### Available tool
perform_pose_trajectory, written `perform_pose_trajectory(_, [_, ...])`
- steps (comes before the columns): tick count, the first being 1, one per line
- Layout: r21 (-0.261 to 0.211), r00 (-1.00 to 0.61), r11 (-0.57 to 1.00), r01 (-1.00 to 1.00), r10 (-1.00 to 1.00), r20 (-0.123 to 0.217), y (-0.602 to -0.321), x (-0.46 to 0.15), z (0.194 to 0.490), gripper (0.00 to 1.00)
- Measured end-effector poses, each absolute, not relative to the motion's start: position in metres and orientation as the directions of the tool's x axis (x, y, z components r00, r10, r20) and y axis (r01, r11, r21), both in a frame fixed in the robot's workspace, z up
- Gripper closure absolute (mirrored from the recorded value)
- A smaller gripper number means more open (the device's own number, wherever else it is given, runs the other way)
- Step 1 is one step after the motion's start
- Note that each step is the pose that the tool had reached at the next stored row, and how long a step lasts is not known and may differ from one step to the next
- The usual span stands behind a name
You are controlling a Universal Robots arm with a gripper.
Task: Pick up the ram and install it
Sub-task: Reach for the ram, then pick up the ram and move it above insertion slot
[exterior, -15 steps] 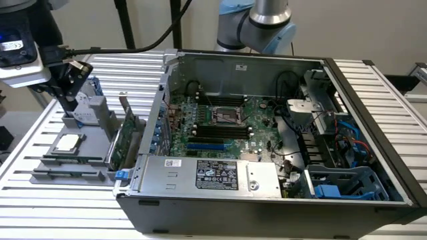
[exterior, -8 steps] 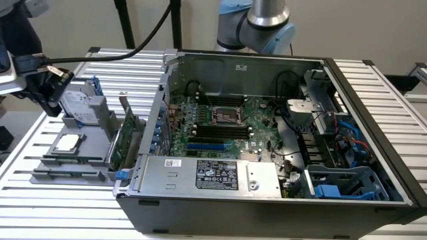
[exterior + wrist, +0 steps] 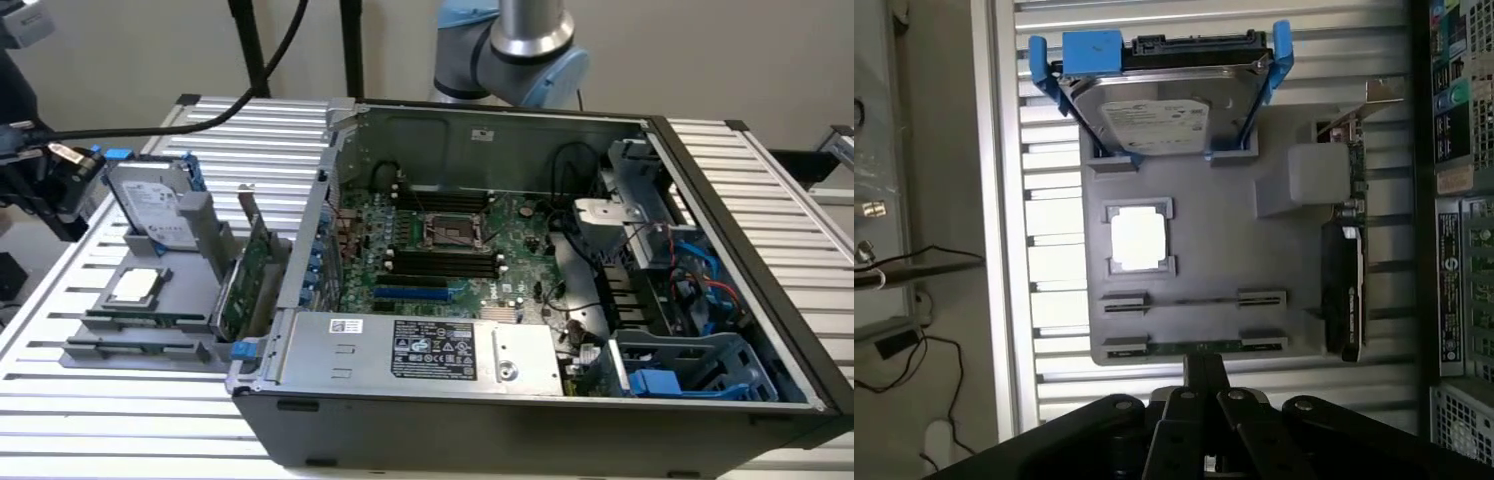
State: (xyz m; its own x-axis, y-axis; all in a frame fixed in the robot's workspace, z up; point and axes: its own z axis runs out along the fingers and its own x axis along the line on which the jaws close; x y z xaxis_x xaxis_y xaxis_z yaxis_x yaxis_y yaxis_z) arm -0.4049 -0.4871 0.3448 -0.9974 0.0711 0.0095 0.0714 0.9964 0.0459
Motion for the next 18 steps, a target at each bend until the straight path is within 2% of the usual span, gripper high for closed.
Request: perform_pose_trajectory(18, [0.046, -0.998, 0.997, 0.062, 0.061, 0.010, -0.4871, -0.4069, 0.3437, 1.00])
